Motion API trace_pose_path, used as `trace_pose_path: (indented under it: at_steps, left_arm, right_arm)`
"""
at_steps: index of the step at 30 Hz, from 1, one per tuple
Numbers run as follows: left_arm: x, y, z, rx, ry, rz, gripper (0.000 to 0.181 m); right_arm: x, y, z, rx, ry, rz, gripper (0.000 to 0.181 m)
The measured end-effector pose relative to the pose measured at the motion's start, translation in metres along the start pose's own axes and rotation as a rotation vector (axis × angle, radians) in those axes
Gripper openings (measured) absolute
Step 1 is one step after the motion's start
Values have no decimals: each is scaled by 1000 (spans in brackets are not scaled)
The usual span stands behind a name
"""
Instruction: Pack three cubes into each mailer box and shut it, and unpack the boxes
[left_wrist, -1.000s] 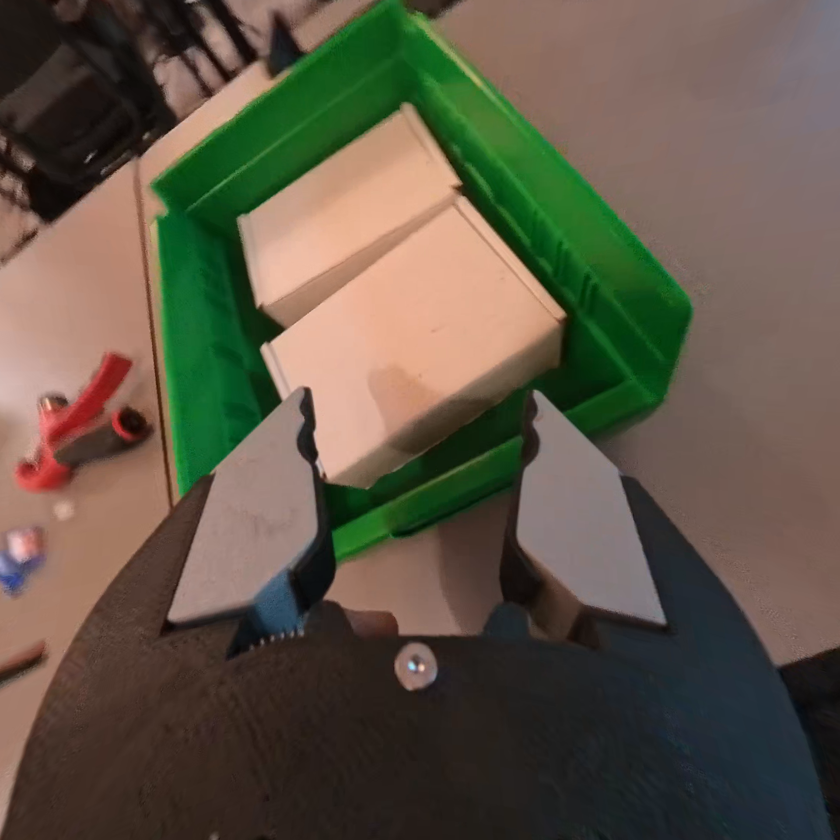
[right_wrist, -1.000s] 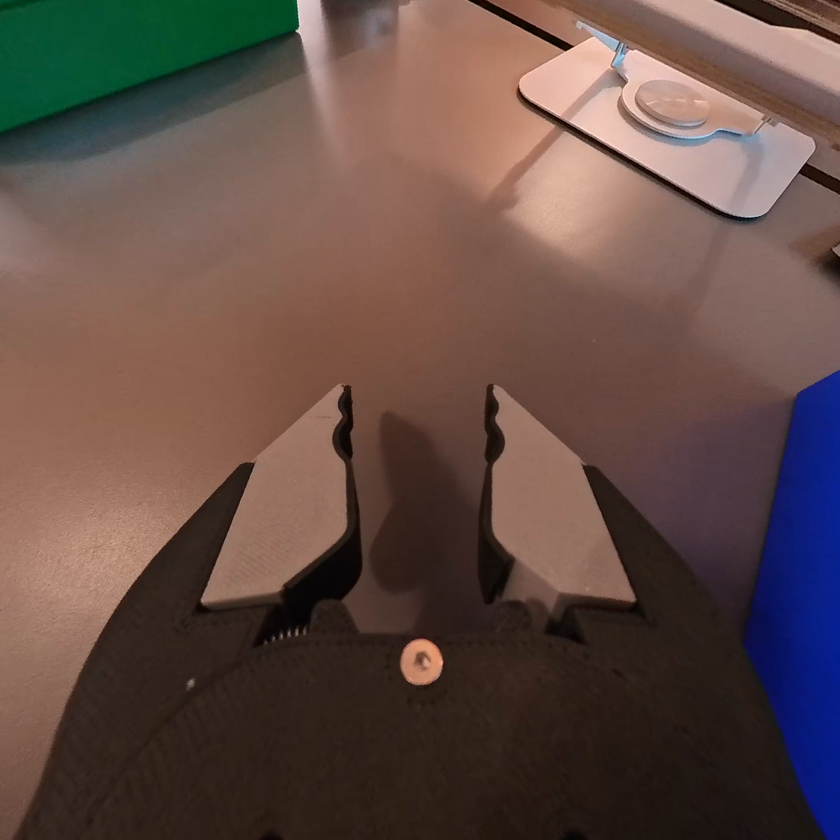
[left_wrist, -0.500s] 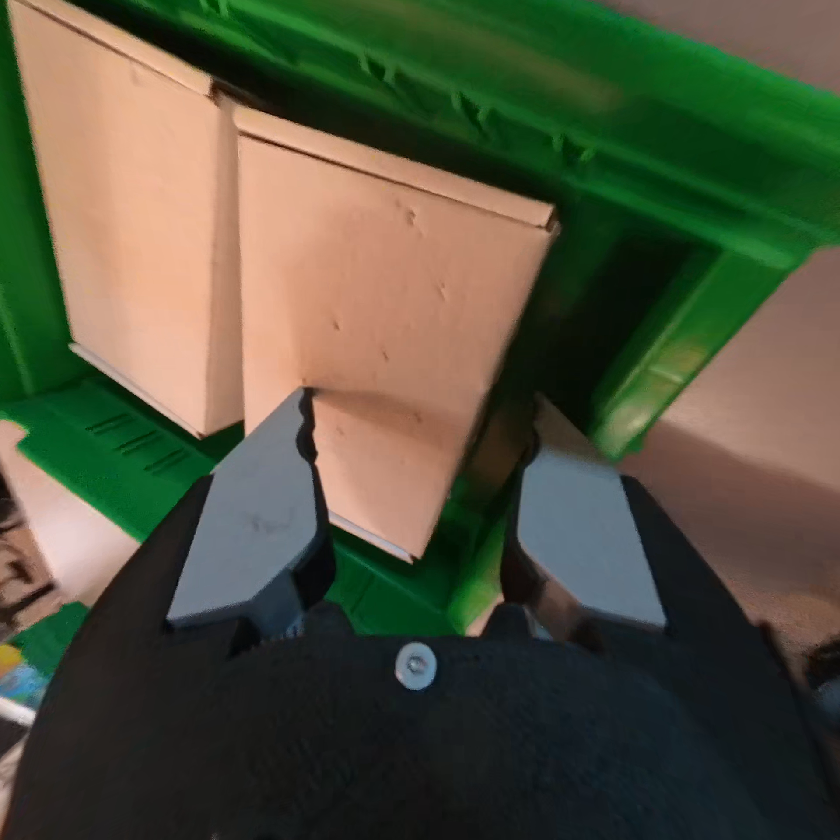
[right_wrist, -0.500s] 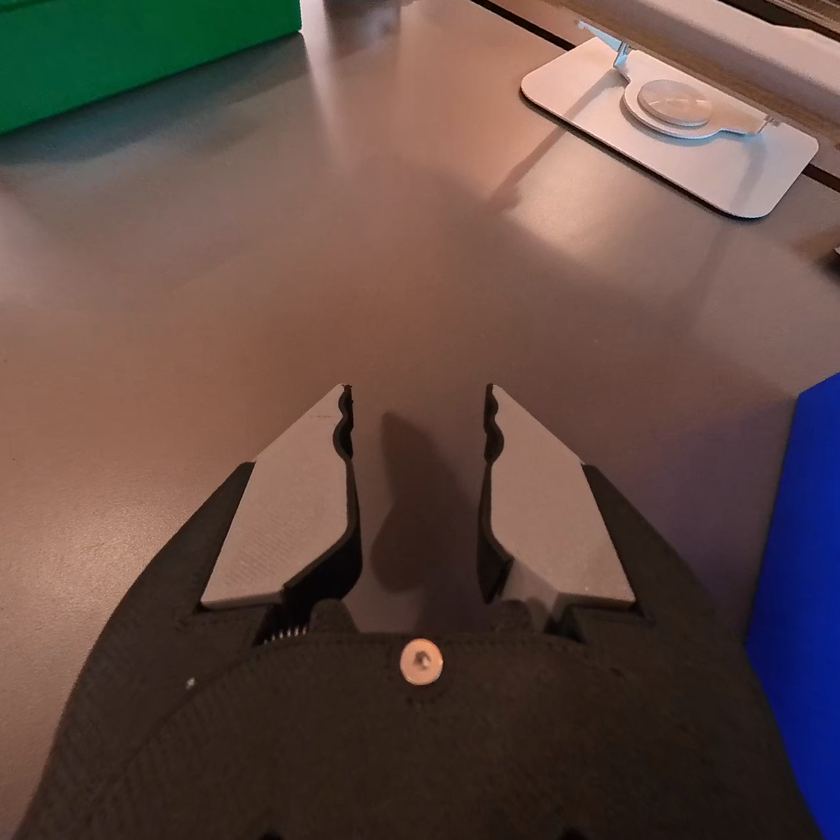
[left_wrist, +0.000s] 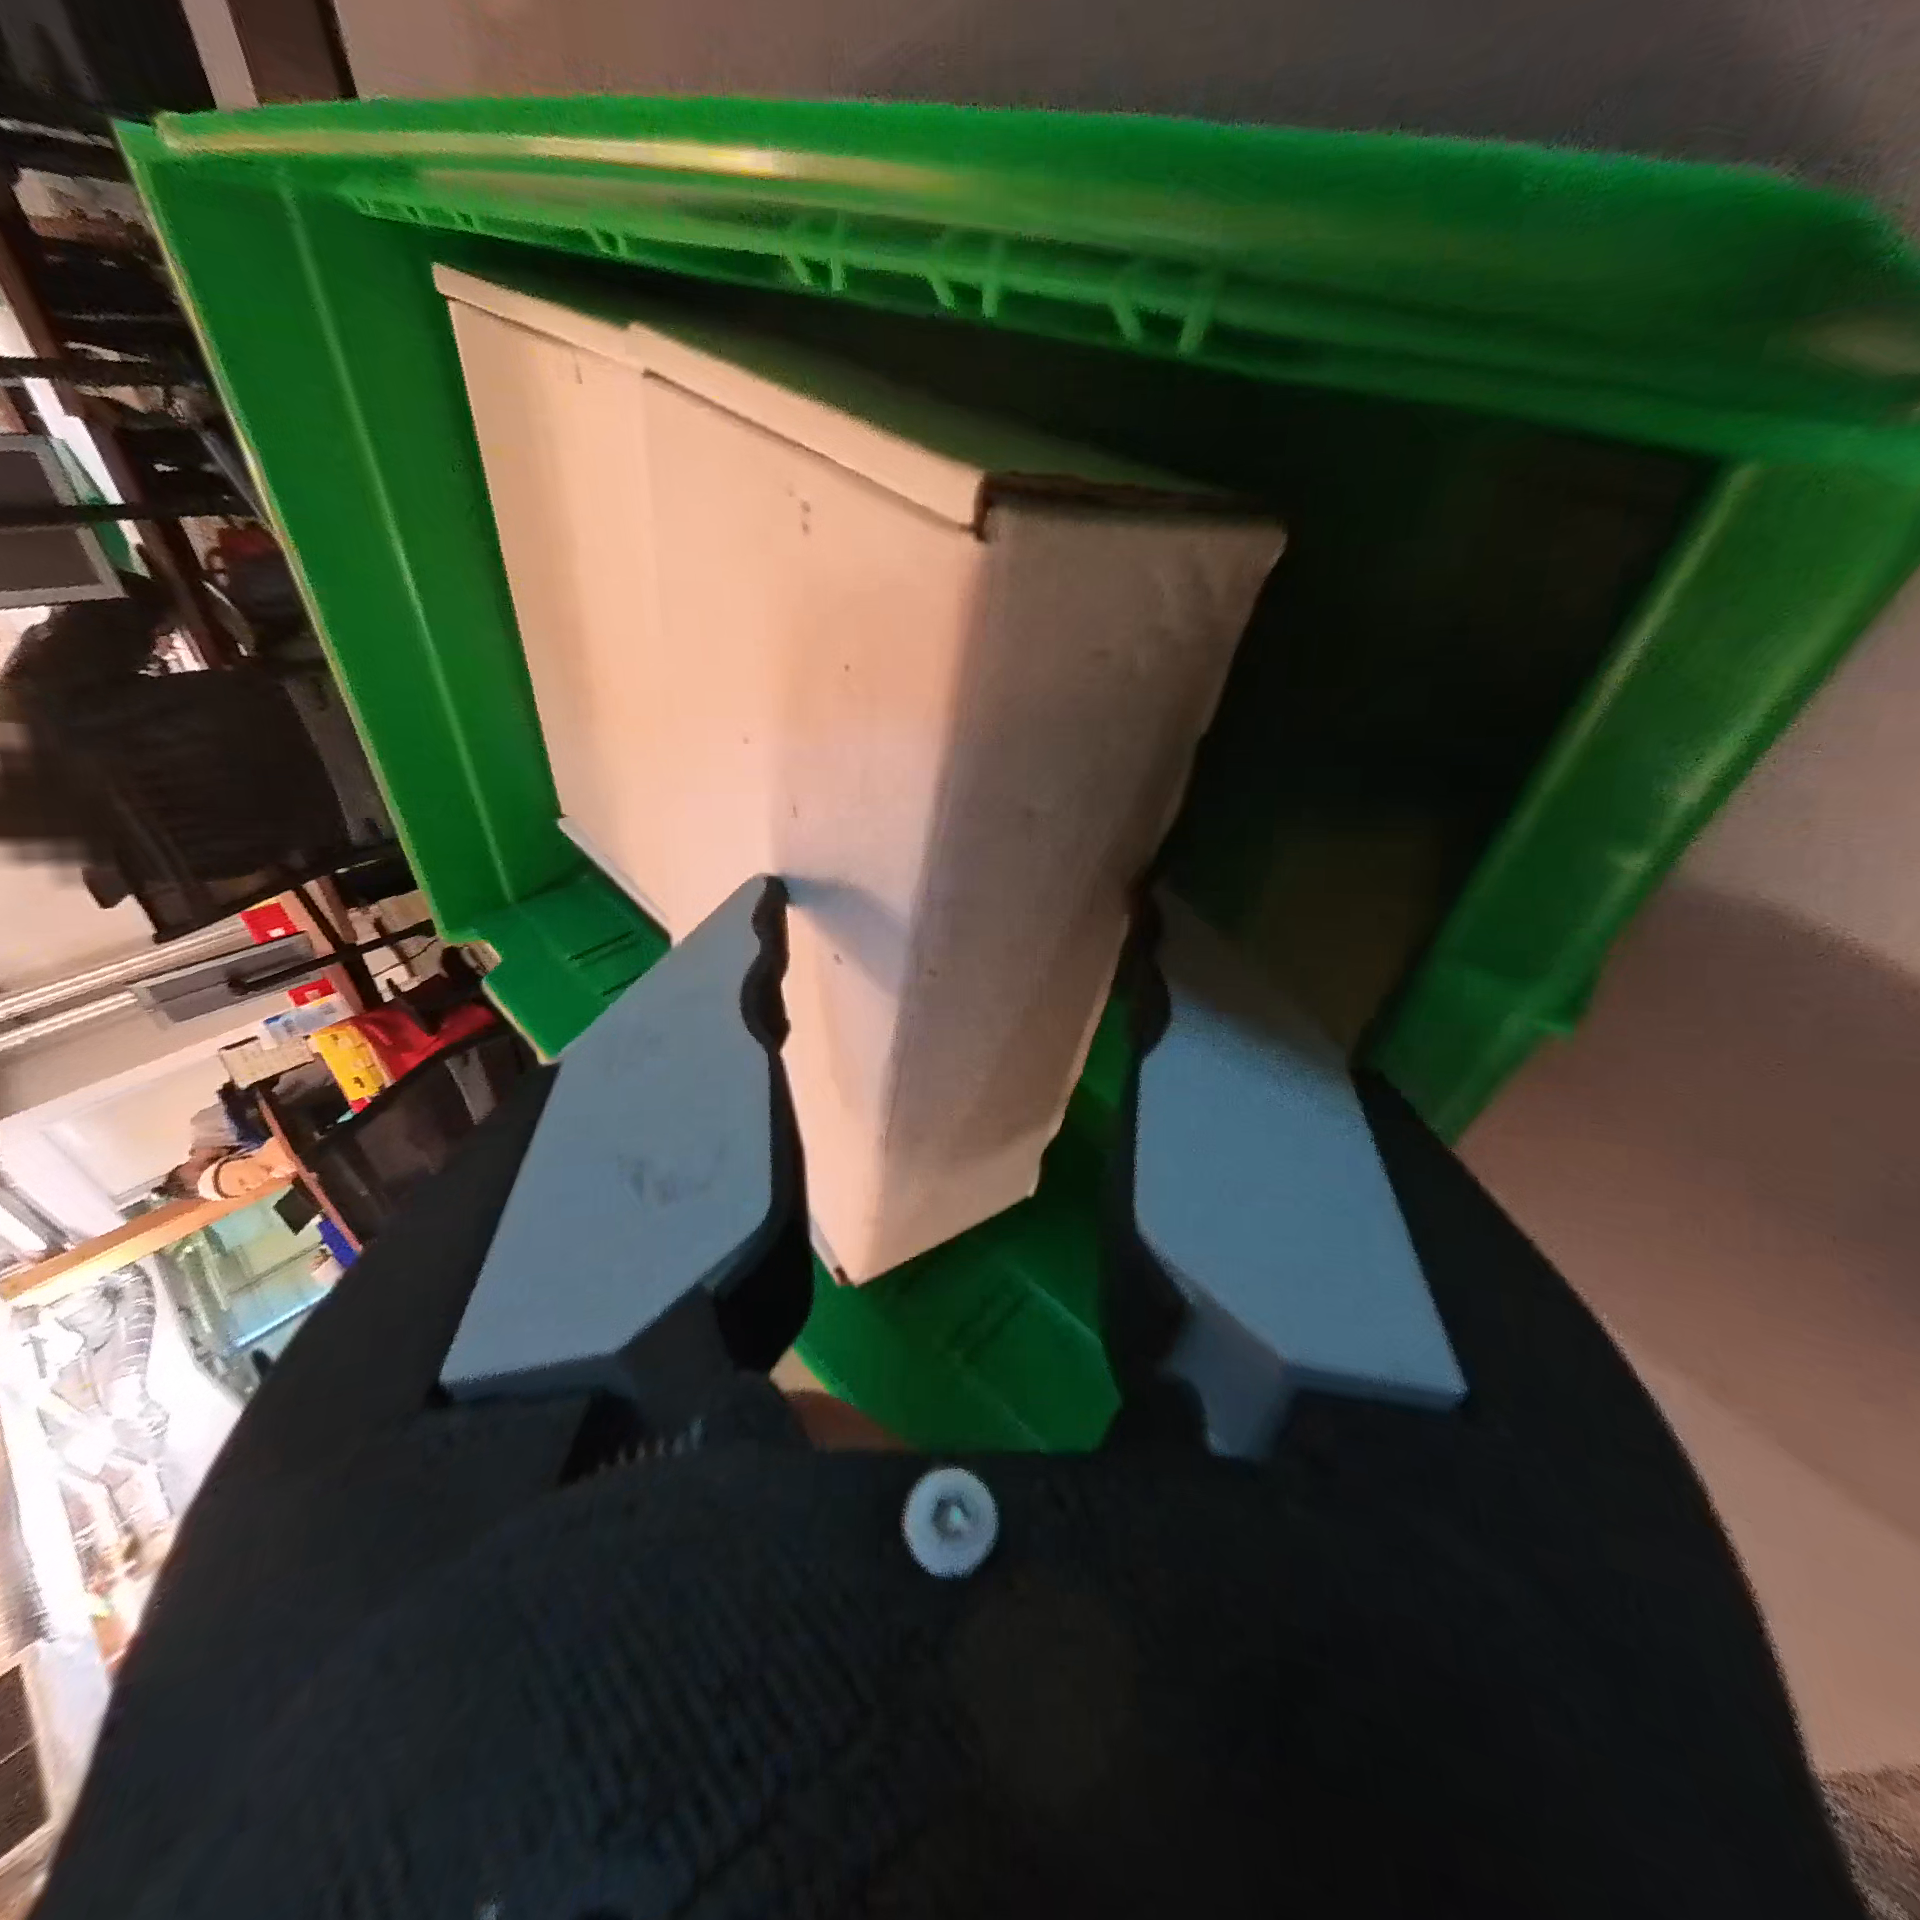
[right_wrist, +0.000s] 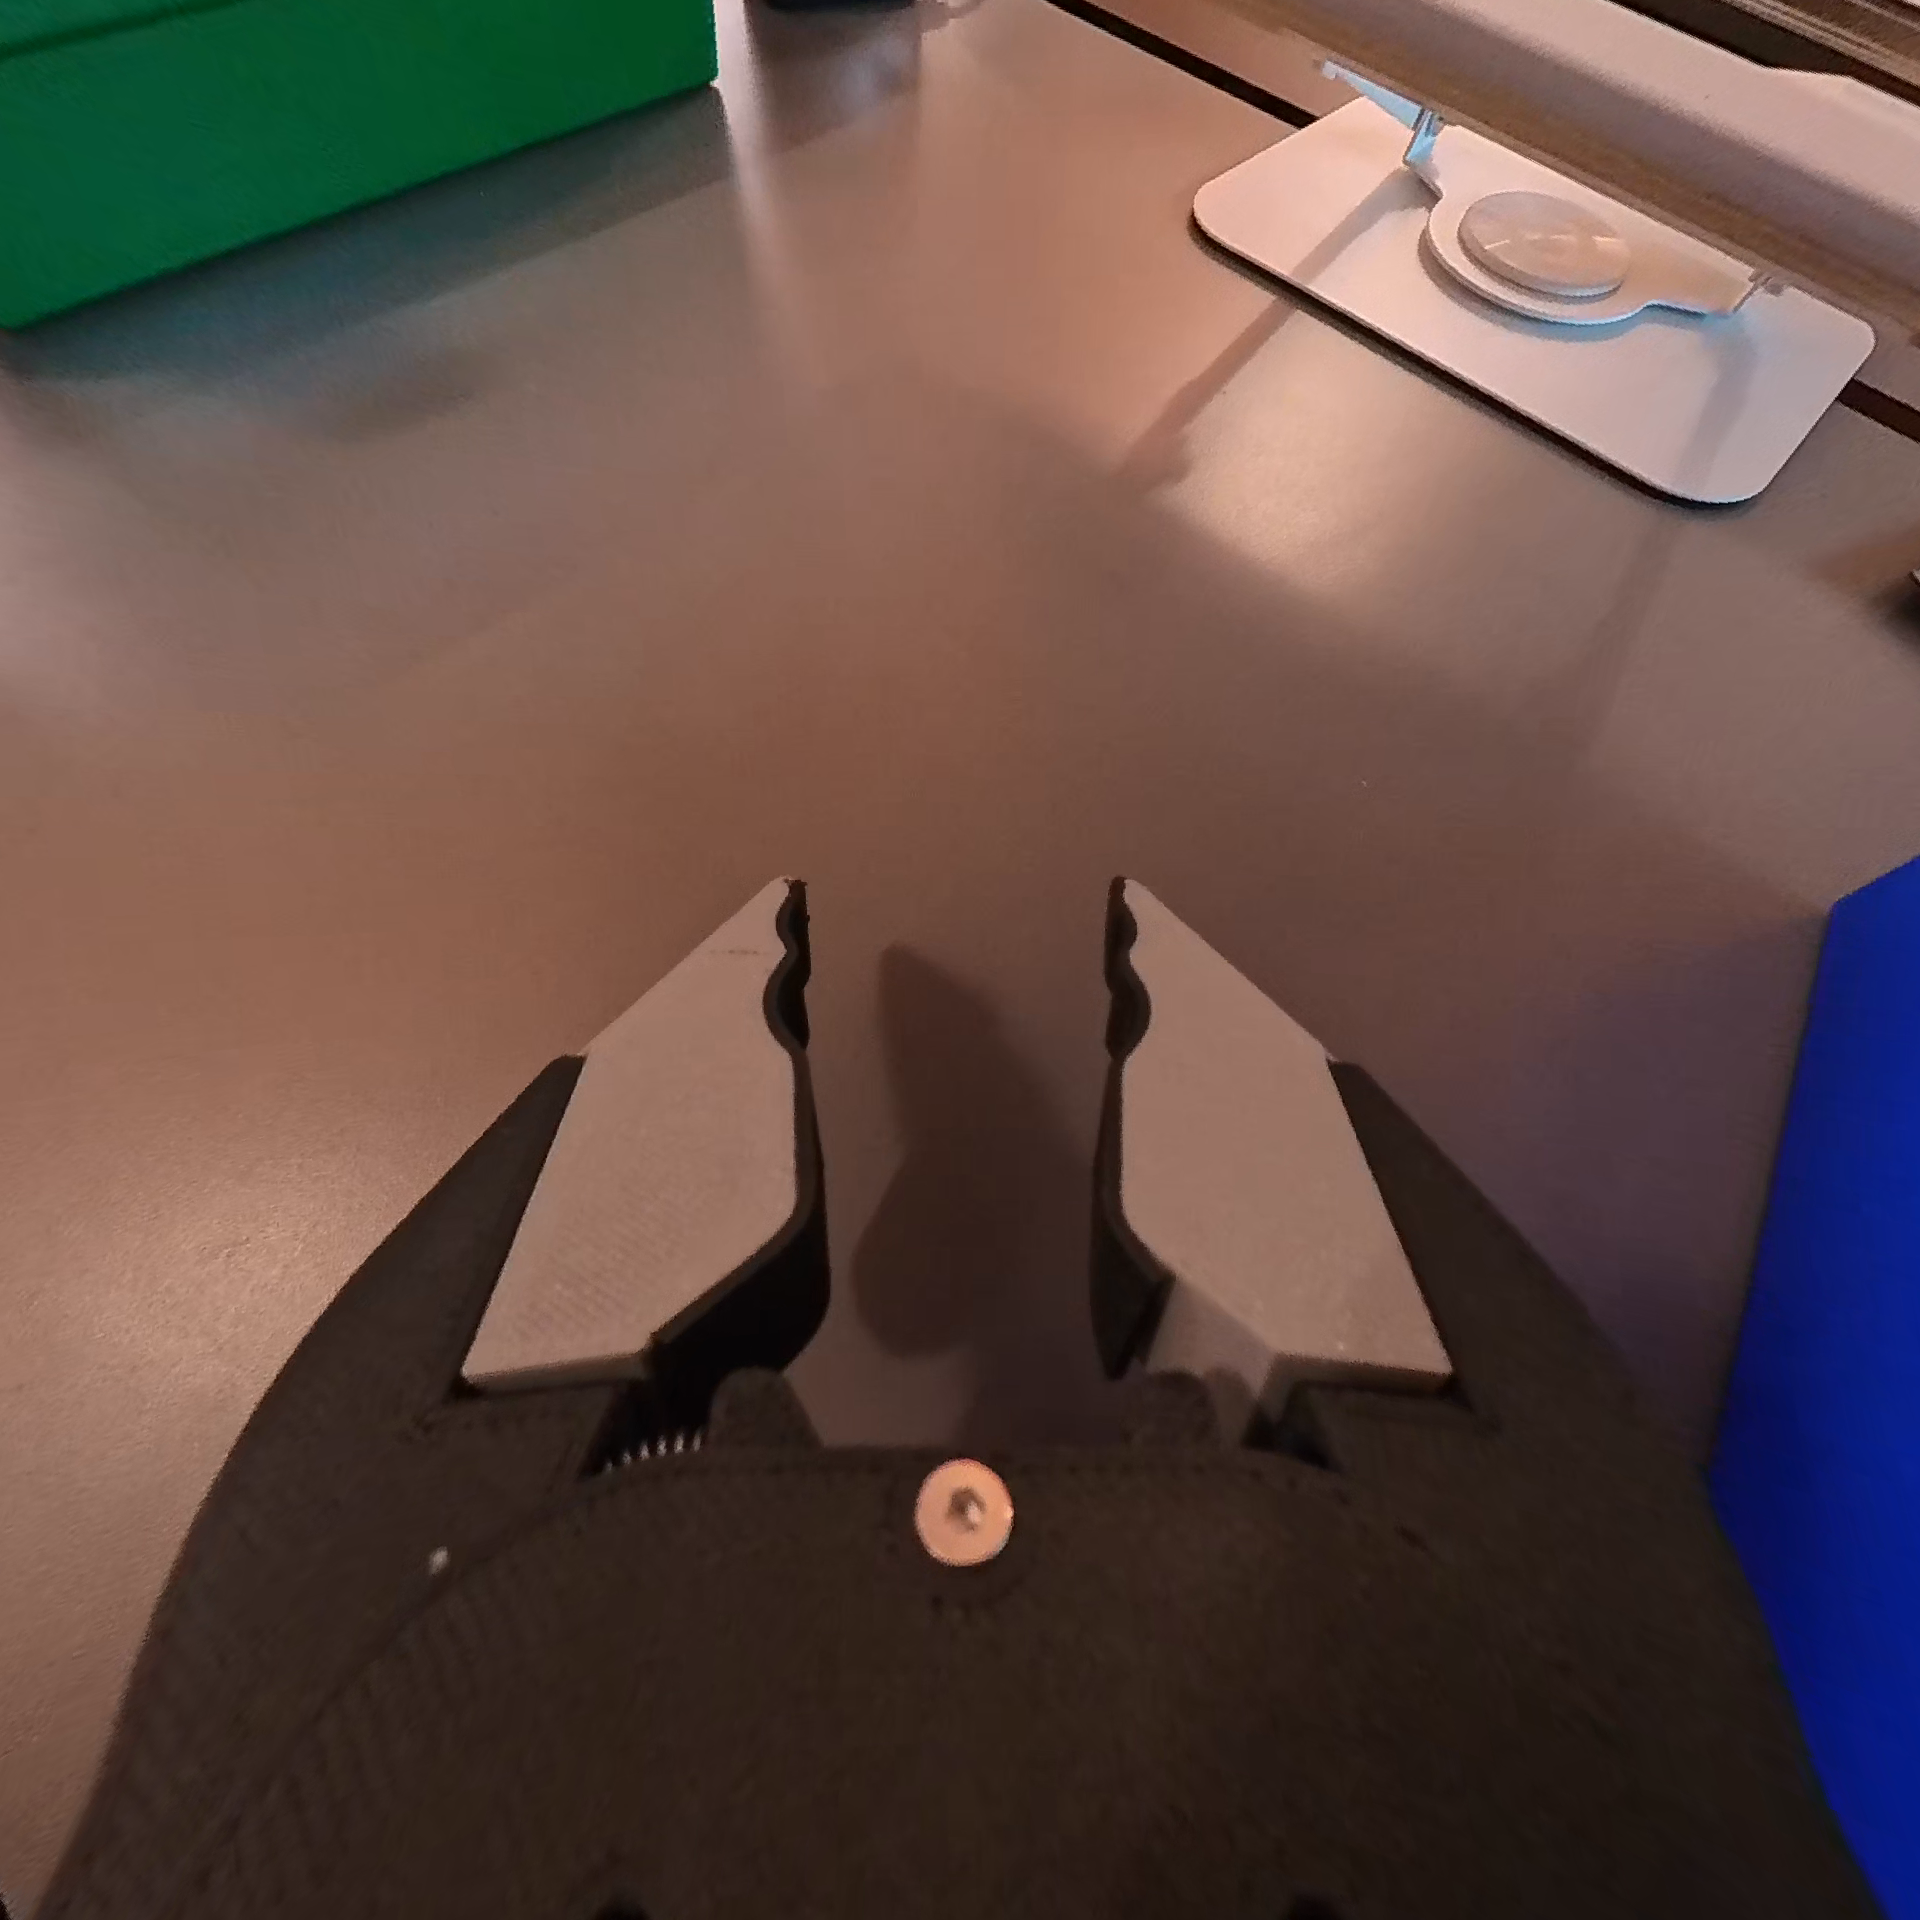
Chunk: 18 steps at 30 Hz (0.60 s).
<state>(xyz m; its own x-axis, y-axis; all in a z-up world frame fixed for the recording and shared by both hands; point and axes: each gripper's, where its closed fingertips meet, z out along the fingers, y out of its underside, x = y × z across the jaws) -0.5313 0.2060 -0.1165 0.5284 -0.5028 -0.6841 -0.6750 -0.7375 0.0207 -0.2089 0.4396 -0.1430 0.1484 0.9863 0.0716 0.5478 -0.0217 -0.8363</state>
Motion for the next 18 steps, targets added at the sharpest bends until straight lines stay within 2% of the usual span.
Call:
trace_pose_path:
  at_steps: [7, 13, 15, 18]
  left_arm:
    - [-17, 0, -19, -5, -121, -12, 64]
    - [-62, 2, -65, 18, -305, -64, 64]
    - [-75, -11, -89, 56, -360, -80, 64]
    - [-75, -54, -125, 163, -378, -47, 64]
  right_arm:
    - [-1, 0, 0, 1, -1, -5, 54]
    - [-1, 0, 0, 4, 3, -6, 54]
    - [-1, 0, 0, 2, 4, -7, 54]
    - [0, -2, -1, 13, 5, -6, 54]
